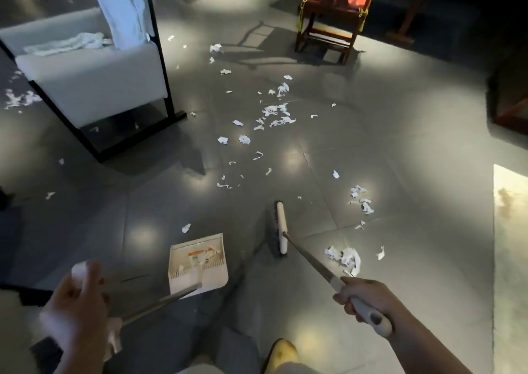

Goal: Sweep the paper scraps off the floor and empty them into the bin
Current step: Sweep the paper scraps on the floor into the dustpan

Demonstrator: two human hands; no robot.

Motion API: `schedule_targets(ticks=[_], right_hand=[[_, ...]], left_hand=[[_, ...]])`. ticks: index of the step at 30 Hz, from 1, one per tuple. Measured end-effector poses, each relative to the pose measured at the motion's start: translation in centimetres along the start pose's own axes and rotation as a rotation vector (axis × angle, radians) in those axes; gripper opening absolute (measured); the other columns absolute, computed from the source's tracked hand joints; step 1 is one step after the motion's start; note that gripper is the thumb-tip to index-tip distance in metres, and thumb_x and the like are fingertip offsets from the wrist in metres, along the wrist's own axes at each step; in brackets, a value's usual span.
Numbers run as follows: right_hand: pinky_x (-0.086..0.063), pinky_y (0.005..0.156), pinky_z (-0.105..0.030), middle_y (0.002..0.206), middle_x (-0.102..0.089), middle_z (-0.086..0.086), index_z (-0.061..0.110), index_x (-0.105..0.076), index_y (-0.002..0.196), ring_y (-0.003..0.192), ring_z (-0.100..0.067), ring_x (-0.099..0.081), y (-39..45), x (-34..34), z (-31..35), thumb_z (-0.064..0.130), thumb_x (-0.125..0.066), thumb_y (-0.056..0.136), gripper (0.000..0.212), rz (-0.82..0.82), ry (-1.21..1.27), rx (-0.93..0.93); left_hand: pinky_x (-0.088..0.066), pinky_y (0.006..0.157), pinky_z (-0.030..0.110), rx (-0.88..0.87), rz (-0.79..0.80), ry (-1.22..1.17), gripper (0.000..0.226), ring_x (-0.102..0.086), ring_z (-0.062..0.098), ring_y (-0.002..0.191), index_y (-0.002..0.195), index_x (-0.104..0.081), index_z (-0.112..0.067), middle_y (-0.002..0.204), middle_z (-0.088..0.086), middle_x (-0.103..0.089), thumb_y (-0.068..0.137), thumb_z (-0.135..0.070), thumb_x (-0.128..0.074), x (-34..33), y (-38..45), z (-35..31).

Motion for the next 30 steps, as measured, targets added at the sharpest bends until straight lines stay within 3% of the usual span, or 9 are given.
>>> schedule_targets(ticks=[2, 4, 6, 7, 11, 16, 19, 25, 30], right_hand=[[-0.028, 0.035, -0.015, 0.076, -0.056, -0.019, -0.001, -0.067, 0.094, 0.041, -0.015, -0.044, 1.2, -1.8, 1.0, -0.015, -0.056, 0.076, 0.025, 0.082, 0.038, -0.021], [-0.029, 0.034, -0.016, 0.081, -0.056, -0.019, 0.0, -0.067, 0.101, 0.044, -0.014, -0.044, 2.2, -4.5, 2.1, -0.013, -0.055, 0.078, 0.029, 0.154, 0.03, -0.038], [-0.03, 0.034, -0.016, 0.083, -0.057, -0.019, -0.002, -0.067, 0.105, 0.043, -0.013, -0.046, 3.1, -7.5, 3.6, -0.01, -0.056, 0.077, 0.031, 0.208, -0.039, -0.033], [-0.031, 0.034, -0.016, 0.084, -0.057, -0.019, -0.001, -0.067, 0.105, 0.044, -0.013, -0.047, 3.3, -9.1, 4.6, -0.009, -0.057, 0.077, 0.03, 0.233, -0.095, -0.022], [-0.039, 0.038, -0.019, 0.08, -0.064, -0.017, 0.01, -0.069, 0.105, 0.049, -0.016, -0.054, 3.2, -15.9, 8.1, -0.006, -0.064, 0.075, 0.034, 0.288, -0.304, 0.049], [-0.042, 0.038, -0.017, 0.073, -0.066, -0.013, 0.016, -0.071, 0.105, 0.048, -0.013, -0.058, 3.8, -24.5, 11.4, -0.004, -0.069, 0.073, 0.038, 0.296, -0.395, 0.088], [-0.039, 0.035, -0.016, 0.07, -0.064, -0.014, 0.011, -0.07, 0.106, 0.04, -0.01, -0.057, 5.0, -29.6, 13.0, -0.008, -0.067, 0.074, 0.037, 0.31, -0.369, 0.056], [-0.032, 0.028, -0.012, 0.056, -0.048, -0.007, 0.007, -0.061, 0.087, 0.027, -0.005, -0.044, 6.9, -36.9, 13.0, -0.004, -0.057, 0.084, 0.012, 0.361, -0.286, -0.151], [-0.03, 0.028, -0.013, 0.048, -0.048, -0.005, -0.001, -0.061, 0.082, 0.026, -0.007, -0.042, 8.2, -36.8, 12.0, -0.001, -0.059, 0.084, 0.003, 0.297, -0.365, -0.197]], left_hand=[[-0.055, 0.046, 0.048, 0.024, -0.029, 0.007, 0.05, -0.069, 0.034, 0.067, 0.076, -0.068, -0.017, 0.075, 0.014, -0.07, 0.073, -0.067, -0.062, 0.3, -0.2, -0.7], [-0.055, 0.049, 0.045, -0.005, -0.064, 0.057, 0.047, -0.062, 0.029, 0.063, 0.07, -0.066, -0.015, 0.071, 0.017, -0.066, 0.075, -0.062, -0.059, 0.8, 0.1, -1.7], [-0.058, 0.067, 0.047, -0.029, -0.062, 0.09, 0.047, -0.062, 0.031, 0.065, 0.071, -0.066, -0.015, 0.069, 0.019, -0.065, 0.077, -0.06, -0.059, 1.3, 0.9, -2.3], [-0.058, 0.067, 0.044, -0.053, -0.049, 0.112, 0.05, -0.062, 0.03, 0.066, 0.072, -0.066, -0.011, 0.069, 0.021, -0.065, 0.079, -0.06, -0.059, 1.4, 1.5, -2.7], [-0.041, 0.042, 0.022, -0.045, -0.001, 0.064, 0.045, -0.054, 0.023, 0.06, 0.071, -0.067, -0.004, 0.067, 0.021, -0.063, 0.082, -0.048, -0.063, 1.4, 4.8, -3.6], [-0.042, 0.045, 0.021, -0.084, 0.141, 0.043, 0.038, -0.053, 0.021, 0.053, 0.075, -0.068, -0.002, 0.059, 0.013, -0.059, 0.089, -0.037, -0.069, 0.7, 8.3, -5.3], [-0.042, 0.055, 0.03, -0.073, 0.214, 0.031, 0.042, -0.052, 0.022, 0.055, 0.08, -0.064, 0.004, 0.058, 0.012, -0.056, 0.088, -0.037, -0.07, 0.1, 10.5, -5.1], [-0.045, 0.058, 0.035, -0.035, 0.18, 0.032, 0.02, -0.054, 0.021, 0.053, 0.075, -0.068, -0.016, 0.05, 0.0, -0.058, 0.088, -0.031, -0.072, 0.7, 14.3, -4.7], [-0.047, 0.058, 0.038, -0.035, 0.162, 0.11, 0.019, -0.058, 0.022, 0.055, 0.072, -0.066, -0.028, 0.055, -0.001, -0.062, 0.088, -0.037, -0.071, 1.3, 16.9, -4.6]])
Point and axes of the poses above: each hand's wrist, its own y-axis towards the middle knuckle, its own x-axis out of the back of the hand, z = x × y, the point moved 6 cm from there along y, towards the middle knuckle
